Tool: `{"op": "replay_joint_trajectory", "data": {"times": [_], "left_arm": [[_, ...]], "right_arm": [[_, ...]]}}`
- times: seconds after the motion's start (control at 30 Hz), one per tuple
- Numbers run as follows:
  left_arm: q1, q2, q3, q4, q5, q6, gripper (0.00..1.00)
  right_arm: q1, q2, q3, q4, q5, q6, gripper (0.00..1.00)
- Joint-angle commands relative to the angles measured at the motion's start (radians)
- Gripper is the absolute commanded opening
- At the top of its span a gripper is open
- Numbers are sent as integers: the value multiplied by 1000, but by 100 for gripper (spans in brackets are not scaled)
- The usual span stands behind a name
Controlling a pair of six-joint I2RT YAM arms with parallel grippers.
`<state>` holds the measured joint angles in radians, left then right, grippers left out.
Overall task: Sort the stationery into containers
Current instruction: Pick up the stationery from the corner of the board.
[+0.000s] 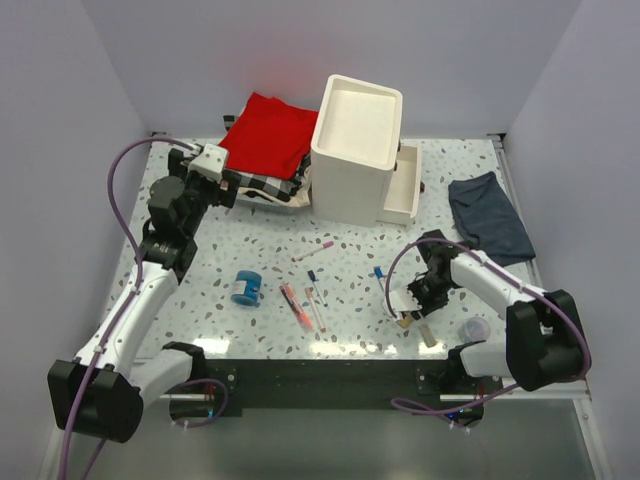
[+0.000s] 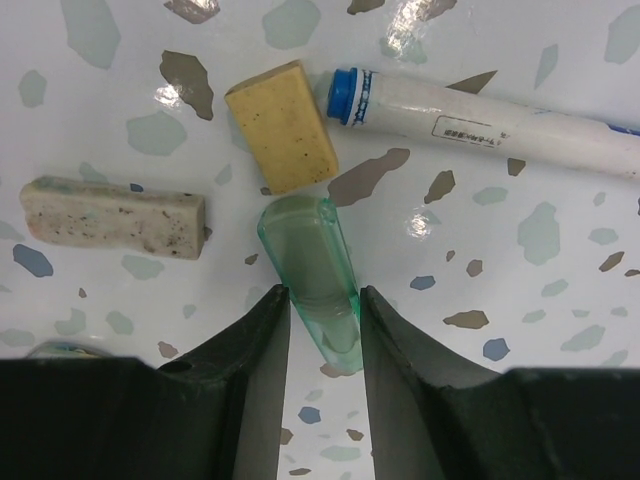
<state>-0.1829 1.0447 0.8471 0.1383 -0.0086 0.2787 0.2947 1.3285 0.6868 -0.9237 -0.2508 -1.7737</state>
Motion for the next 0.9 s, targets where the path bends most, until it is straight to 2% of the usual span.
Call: {"op": "replay_joint_trajectory", "data": {"times": [0.0,0.03,0.2,0.33,0.37,0.4,0.43,0.53,0.57,0.67,0.87], "left_arm": [[10,-2,33,47,32,-22,97],[10,-2,38,47,33,-26,97],[10,3,50,56,59,-33,97],[10,17,67,52,68,-50,97],[10,23,73,52,71,-52,96],[10,24,78,52,76,-53,96],[10,32,86,52,79,-56,96],[10,41,101,47,90,-61,96],[10,43,105,46,90,-59,96],[10,44,110,47,82,-58,96],[10,41,93,49,68,-73,96]], "right_arm": [[6,-24,-3,-18,7,26,10],[4,-38,11,-35,-1,54,8],[4,-149,181,-130,-48,204,7],[1,-140,319,-116,-90,484,7],[1,-121,341,-127,-99,505,8],[1,-103,365,-139,-100,517,10],[1,-97,368,-129,-94,561,23],[0,-72,355,-171,-67,535,44],[1,-72,343,-190,-58,504,47],[3,-118,254,-192,-19,387,48],[1,-204,86,-41,-7,260,48]]}}
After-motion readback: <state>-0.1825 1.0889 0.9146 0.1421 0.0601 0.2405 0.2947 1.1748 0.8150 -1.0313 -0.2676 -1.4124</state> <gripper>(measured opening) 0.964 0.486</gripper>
